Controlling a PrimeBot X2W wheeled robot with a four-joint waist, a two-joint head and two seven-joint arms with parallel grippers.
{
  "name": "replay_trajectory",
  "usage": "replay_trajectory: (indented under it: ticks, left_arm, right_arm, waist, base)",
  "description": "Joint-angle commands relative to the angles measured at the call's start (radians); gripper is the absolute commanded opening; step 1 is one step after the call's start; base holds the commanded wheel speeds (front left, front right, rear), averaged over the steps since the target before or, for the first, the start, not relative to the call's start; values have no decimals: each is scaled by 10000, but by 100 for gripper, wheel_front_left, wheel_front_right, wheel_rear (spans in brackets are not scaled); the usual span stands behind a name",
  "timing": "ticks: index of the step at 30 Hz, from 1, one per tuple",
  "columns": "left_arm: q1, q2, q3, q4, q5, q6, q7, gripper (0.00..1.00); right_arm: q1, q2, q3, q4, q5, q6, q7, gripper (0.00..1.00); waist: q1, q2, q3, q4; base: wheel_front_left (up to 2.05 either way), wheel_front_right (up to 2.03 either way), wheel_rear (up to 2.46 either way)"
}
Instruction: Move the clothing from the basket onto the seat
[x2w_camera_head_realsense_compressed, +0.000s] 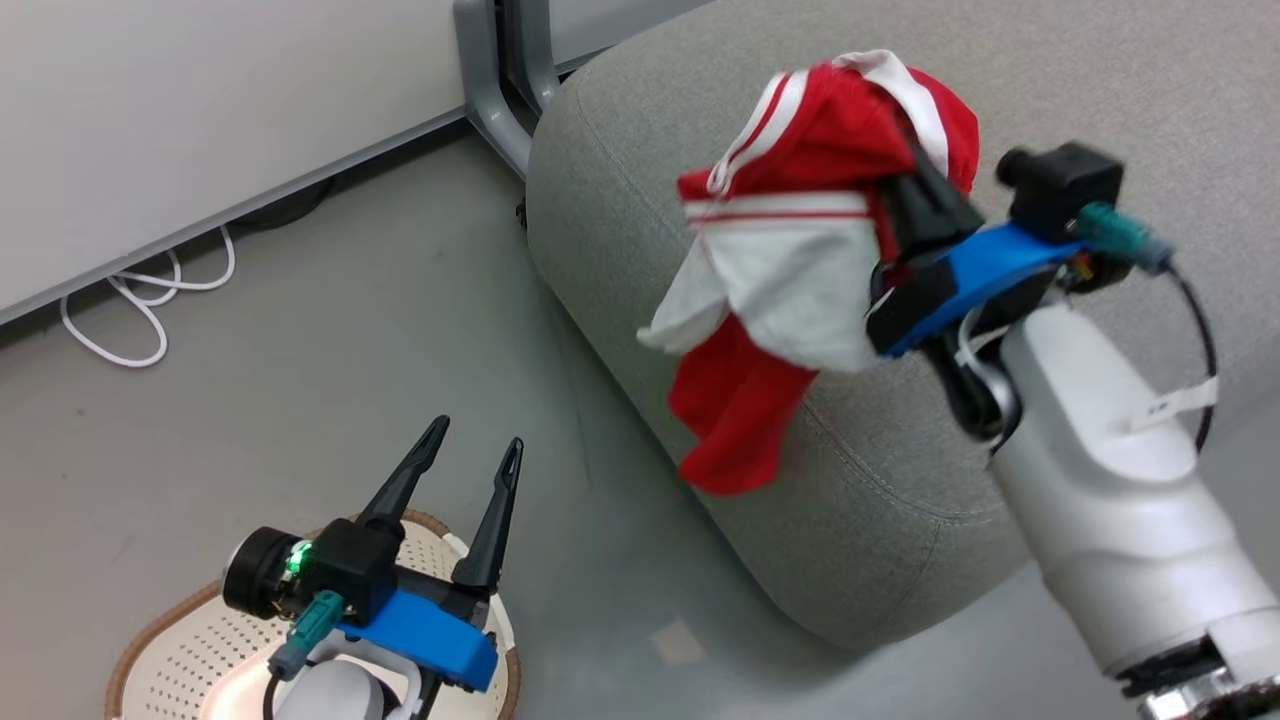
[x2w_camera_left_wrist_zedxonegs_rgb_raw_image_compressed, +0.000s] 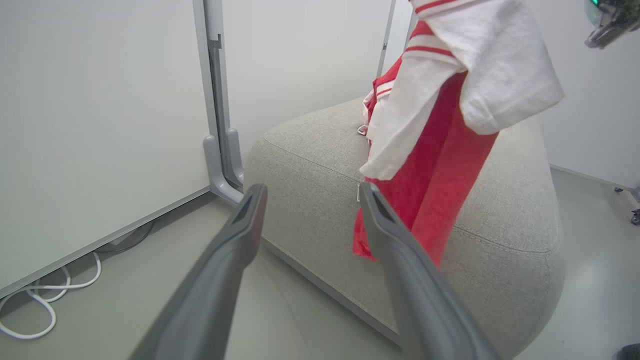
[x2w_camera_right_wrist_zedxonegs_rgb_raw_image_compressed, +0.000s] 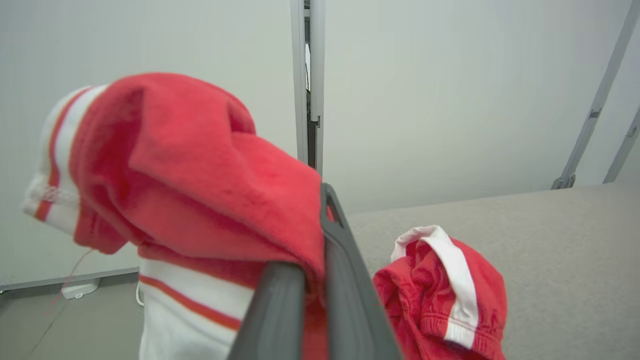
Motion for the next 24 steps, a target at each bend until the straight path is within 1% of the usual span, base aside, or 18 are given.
replay_trajectory:
  ticks: [1,5,8,10,14,19,21,22,24]
  left_arm:
    - [-214,139,59,-92,41,-17,-27,100]
    - [-465,276,-69,-294,197,-17,-26,100]
    - [-781,502,-161,-472,258,-15,-27,100]
    - [-970,661,-145,-613,284,-17,-27,100]
    - [-1266,1021,-50,-877,362,-15,-26,100]
    - [-1554,1414,29,-1188,461,-15,-27,100]
    - [-1688,1589,73,-1322,492,-15,-26,100]
    - [-1688,1589,73,-1322,492,-15,-26,100]
    - [-1820,1728,88,-1439,526,-15,-24,100]
  right_arm:
    - [-491,-241,-216,13,58,1,25,0]
    - [-1612,-941,-1025,-167,270,1,330,0]
    - [-2368,-1826,-1598,-367,-3,1,613,0]
    - [-2789,-2395,-1966,-505,-387,1,794,0]
    - [-3377,-3107,-3054,-796,-860,1,991,0]
    - [-3718,-3513,-4600,-1271,-1250,1,836,0]
    - [-3525,-3444,-4998,-1336,-1379,1,737,0]
    - [-3525,-3444,-4998,-1336,-1379,1,737,0]
    - [-3160,-3277,-5414,-1257,-1504,1,635,0]
  waist:
    - [0,0,240,18]
    - [0,0,802,141]
    - [0,0,1300,299]
    - [0,0,1640,392]
    - [0,0,2320,534]
    - [0,0,3130,676]
    - [0,0,3438,739]
    - [0,0,3438,739]
    - [0,0,3733,789]
  base:
    - [0,0,0]
    - [0,0,0]
    - [0,0,0]
    - [0,0,0]
    - [0,0,0]
    - [0,0,0]
    - [0,0,0]
    - [0,0,0]
    - [0,0,0]
